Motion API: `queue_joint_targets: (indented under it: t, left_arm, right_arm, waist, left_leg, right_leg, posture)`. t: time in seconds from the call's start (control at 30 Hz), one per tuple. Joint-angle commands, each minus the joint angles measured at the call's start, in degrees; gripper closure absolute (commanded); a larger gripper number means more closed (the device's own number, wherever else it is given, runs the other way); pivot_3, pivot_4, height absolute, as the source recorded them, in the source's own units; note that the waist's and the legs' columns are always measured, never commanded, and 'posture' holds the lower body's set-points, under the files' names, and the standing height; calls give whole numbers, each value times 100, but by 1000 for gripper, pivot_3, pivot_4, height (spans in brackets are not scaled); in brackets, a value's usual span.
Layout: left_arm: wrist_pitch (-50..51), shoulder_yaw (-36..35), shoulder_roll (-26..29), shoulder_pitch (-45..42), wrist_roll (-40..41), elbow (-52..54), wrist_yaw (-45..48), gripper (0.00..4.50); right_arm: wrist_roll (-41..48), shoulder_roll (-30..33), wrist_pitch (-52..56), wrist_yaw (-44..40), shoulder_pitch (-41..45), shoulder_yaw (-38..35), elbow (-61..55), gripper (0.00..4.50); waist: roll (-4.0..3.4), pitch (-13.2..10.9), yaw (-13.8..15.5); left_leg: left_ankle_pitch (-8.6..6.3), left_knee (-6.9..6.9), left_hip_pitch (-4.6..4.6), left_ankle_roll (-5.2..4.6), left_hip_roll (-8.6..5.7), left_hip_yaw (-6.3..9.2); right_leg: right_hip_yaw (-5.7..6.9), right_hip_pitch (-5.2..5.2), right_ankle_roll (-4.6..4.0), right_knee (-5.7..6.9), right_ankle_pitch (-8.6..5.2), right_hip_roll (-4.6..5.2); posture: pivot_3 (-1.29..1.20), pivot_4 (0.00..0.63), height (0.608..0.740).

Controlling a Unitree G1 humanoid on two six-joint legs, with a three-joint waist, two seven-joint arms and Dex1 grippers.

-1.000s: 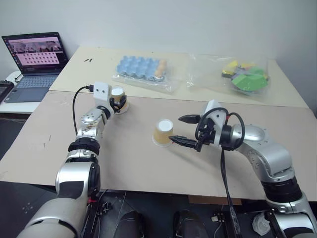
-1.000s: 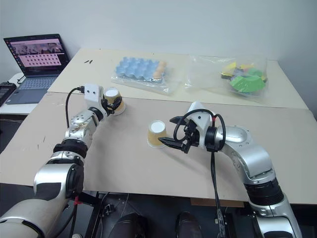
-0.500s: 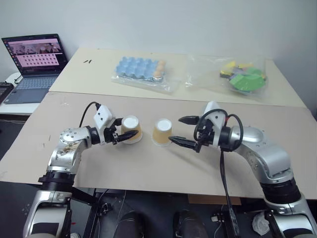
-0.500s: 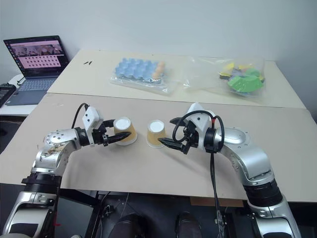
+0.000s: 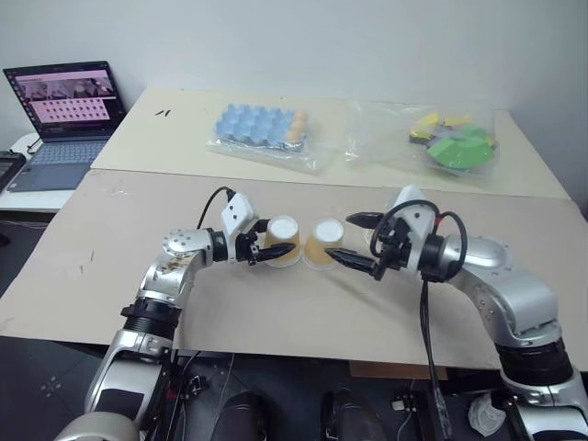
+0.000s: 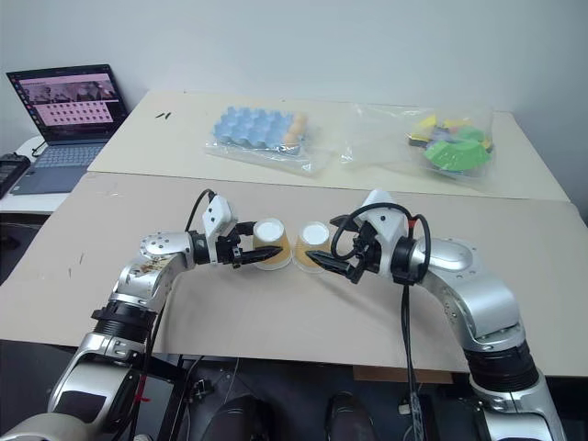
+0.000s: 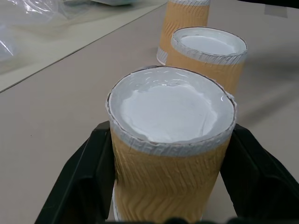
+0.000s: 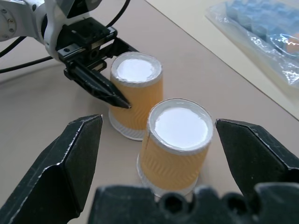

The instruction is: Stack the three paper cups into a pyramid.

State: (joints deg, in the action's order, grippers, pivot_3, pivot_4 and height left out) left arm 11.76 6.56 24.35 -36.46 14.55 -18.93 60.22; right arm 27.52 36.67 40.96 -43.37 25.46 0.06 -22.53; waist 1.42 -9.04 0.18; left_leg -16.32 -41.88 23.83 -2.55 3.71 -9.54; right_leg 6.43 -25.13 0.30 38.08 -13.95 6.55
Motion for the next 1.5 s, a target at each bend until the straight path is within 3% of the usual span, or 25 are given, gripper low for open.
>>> queue_joint_targets:
  t: [0.03,0.33,0.43,0.57,0.7,1.1,1.47,1.5]
  left_arm:
    - [-13,-74,77,-79,58,215,100,19]
    - [1118,-624,834,258,728,1719,170,19]
    - [1633,-899,1135,437,1019,2393,42,19]
    - [2259,-1165,1273,499,1420,3163,-296,19]
    - [2773,-1374,1365,470,1840,3721,-541,19]
    - [3197,-1459,1782,659,2256,4165,-682,19]
    - [3136,-1379,1824,721,2223,4156,-722,19]
    - [3135,-1361,1822,741,2226,4172,-715,2]
  right_arm:
    - [185,196,40,30,-99,-522,-161,0]
    - [244,1201,103,-456,-1621,-1664,-84,0]
    - [-129,1248,-19,-205,-1853,-1594,206,0]
    - [-723,731,-239,651,-1143,-1135,1182,0]
    - [-1027,313,-614,917,-598,-874,1837,0]
    - [-1216,-503,-1214,942,668,-529,3230,0]
    - [-1269,-815,-1495,1019,1194,-655,3904,0]
    - [-1287,-820,-1540,1053,1218,-663,3933,251]
  waist:
    - [0,0,4]
    - [0,0,49]
    - [0,0,6]
    - [1,-1,-60]
    - [-2,-1,-88]
    - [-6,-4,-75]
    - [-8,-5,-89]
    - [-8,-5,-89]
  left_leg:
    - [0,0,0,0,0,1]
    - [-2,4,1,-4,1,4]
    - [-2,4,-6,-3,4,3]
    - [-1,2,-32,-2,5,-1]
    - [-1,10,-56,-1,6,-3]
    - [0,17,-41,1,0,-15]
    - [0,18,-37,2,0,-19]
    - [0,18,-38,2,1,-19]
  right_leg:
    - [0,0,0,0,0,0]
    - [-2,0,2,-6,-1,1]
    - [-10,4,2,-2,-1,1]
    - [-29,21,5,3,2,0]
    - [-37,38,7,3,0,-1]
    - [-43,14,7,4,-1,-1]
    - [-44,9,6,5,0,-1]
    - [-44,10,6,5,0,-2]
  posture:
    - [0,150,706]
    - [0,150,706]
    - [0,150,706]
    - [0,150,706]
    - [0,150,706]
    - [0,150,706]
    - [0,150,706]
    - [0,150,706]
